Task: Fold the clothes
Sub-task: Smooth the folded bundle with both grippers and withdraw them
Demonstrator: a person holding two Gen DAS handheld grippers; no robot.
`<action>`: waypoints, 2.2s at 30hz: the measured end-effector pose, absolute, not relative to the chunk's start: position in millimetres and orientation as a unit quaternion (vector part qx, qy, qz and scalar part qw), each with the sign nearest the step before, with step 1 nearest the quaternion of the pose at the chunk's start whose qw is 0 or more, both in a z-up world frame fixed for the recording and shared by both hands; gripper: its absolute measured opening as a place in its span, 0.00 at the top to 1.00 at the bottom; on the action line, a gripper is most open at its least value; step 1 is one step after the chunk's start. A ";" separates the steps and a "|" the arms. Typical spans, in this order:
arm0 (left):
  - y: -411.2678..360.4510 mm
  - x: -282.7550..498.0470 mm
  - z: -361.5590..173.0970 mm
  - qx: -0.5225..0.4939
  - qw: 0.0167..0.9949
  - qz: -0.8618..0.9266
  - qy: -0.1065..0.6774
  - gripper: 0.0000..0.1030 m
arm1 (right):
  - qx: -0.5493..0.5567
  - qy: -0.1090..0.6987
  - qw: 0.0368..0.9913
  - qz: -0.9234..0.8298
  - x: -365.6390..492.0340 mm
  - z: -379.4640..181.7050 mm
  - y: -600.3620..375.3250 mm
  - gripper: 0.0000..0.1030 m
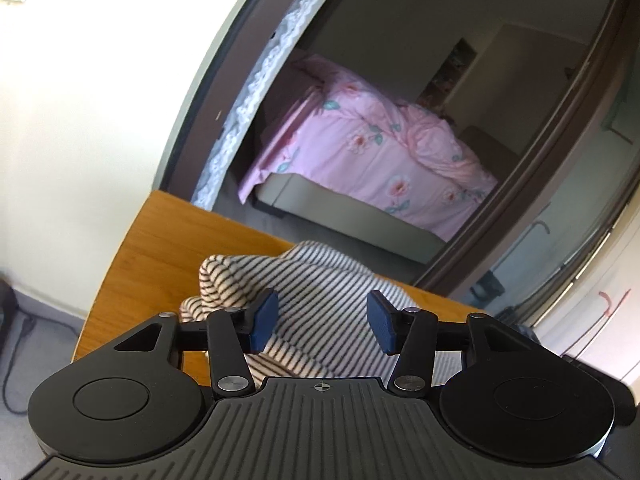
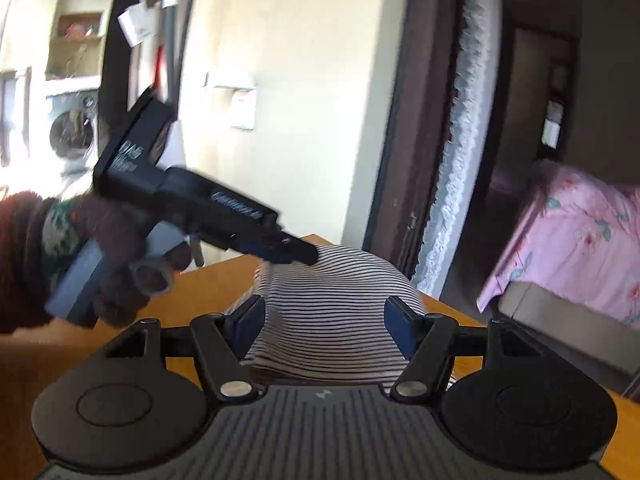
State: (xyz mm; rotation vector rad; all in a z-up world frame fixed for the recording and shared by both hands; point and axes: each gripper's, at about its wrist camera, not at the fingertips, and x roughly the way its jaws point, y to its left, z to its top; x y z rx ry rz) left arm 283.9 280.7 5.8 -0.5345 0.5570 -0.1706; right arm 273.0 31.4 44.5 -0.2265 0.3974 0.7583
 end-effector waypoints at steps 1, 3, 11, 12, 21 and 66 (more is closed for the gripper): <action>283.6 282.3 3.3 -0.262 0.924 -0.085 0.267 0.55 | -0.069 0.208 0.910 0.351 287.6 47.0 18.3 0.36; 286.2 280.0 1.5 -0.259 0.926 -0.086 0.261 0.55 | -0.041 0.230 0.919 0.317 312.7 36.0 8.4 0.36; 280.6 283.8 7.1 -0.172 0.949 -0.045 0.259 0.55 | -0.059 0.255 0.899 0.351 275.1 2.4 32.0 0.36; 282.2 284.1 6.9 -0.172 0.950 -0.042 0.258 0.55 | -0.061 0.254 0.898 0.354 273.1 2.2 35.1 0.35; 273.3 282.3 3.7 -0.130 0.958 -0.028 0.252 0.53 | -0.054 0.264 0.903 0.336 279.1 -7.4 40.4 0.24; 141.5 124.6 -15.6 -0.080 0.924 0.158 0.338 0.00 | -0.027 0.353 0.914 0.198 208.7 -21.9 -37.0 0.00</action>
